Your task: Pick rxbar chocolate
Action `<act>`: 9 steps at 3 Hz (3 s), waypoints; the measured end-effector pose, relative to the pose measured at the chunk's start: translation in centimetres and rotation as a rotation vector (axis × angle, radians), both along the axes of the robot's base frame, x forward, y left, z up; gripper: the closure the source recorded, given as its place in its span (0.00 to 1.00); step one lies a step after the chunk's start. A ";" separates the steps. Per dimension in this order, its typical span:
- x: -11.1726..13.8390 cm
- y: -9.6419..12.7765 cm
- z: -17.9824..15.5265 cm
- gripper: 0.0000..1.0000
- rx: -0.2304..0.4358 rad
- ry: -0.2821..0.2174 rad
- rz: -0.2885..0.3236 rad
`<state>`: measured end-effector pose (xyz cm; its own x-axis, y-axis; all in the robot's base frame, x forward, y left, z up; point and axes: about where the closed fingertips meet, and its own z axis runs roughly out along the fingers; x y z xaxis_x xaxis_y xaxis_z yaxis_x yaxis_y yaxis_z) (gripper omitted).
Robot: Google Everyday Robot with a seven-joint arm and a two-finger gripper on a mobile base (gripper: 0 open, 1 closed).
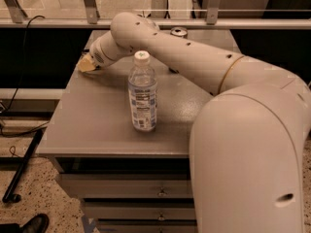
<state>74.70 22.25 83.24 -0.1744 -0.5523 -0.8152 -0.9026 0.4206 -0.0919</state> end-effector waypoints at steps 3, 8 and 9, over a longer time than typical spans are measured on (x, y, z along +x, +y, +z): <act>0.0 0.0 0.1 1.00 0.000 0.000 0.000; 0.0 0.0 0.2 0.00 0.000 -0.001 0.000; 0.0 -1.6 2.9 0.00 0.017 -0.040 -0.016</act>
Offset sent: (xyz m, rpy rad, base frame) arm -0.0093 -0.0538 0.1366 -0.0895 -0.3481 0.1213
